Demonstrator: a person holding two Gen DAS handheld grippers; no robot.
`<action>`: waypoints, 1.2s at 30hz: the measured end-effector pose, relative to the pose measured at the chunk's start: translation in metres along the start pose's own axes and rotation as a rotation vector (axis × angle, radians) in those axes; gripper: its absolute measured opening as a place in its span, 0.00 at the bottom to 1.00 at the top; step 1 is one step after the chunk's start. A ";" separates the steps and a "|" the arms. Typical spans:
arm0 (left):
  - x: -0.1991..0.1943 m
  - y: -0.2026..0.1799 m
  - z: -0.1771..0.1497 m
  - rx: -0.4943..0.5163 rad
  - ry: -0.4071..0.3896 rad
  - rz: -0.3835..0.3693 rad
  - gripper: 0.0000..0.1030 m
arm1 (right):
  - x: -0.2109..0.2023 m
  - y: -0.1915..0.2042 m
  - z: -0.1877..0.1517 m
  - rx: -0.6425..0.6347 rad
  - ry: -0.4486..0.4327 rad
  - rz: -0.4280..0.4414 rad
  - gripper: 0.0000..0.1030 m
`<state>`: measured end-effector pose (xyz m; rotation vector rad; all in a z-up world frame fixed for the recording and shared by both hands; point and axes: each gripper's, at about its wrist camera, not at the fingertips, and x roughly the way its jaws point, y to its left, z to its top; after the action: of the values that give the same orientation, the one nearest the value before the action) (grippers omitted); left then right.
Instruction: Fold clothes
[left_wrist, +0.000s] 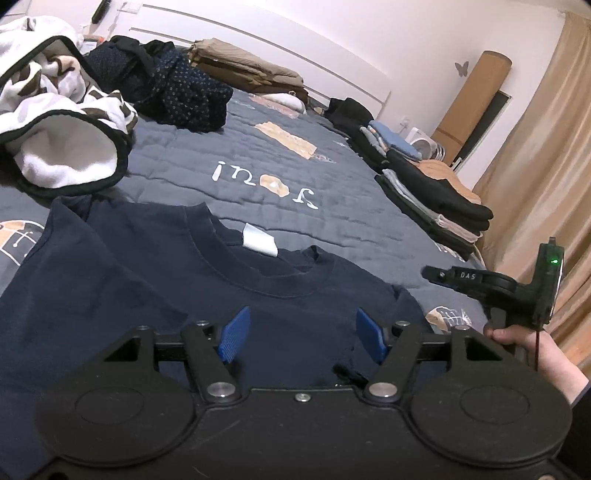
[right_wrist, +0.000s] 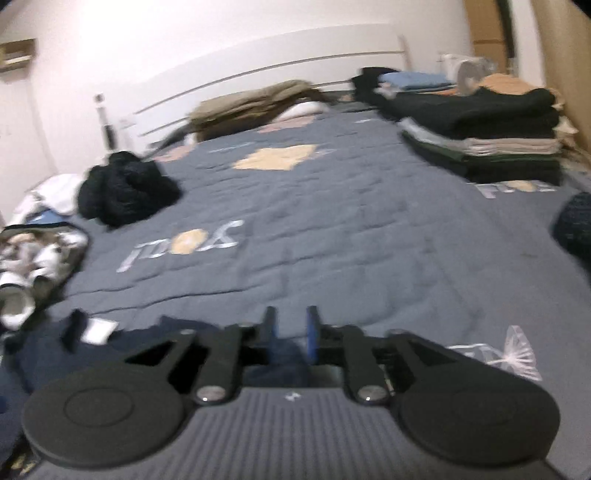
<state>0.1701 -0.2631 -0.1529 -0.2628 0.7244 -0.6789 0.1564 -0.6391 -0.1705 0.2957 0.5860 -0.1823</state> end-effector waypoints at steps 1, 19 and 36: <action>0.000 -0.001 0.000 0.007 0.001 -0.002 0.61 | 0.003 0.003 0.000 -0.010 0.019 0.024 0.42; -0.007 0.009 0.003 0.009 -0.003 0.021 0.62 | 0.022 -0.010 -0.017 0.107 0.049 -0.079 0.08; -0.025 0.011 0.002 0.056 -0.032 0.043 0.62 | -0.023 -0.007 -0.008 0.102 0.103 0.105 0.32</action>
<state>0.1631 -0.2387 -0.1429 -0.2060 0.6777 -0.6522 0.1319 -0.6412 -0.1652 0.4357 0.6623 -0.0967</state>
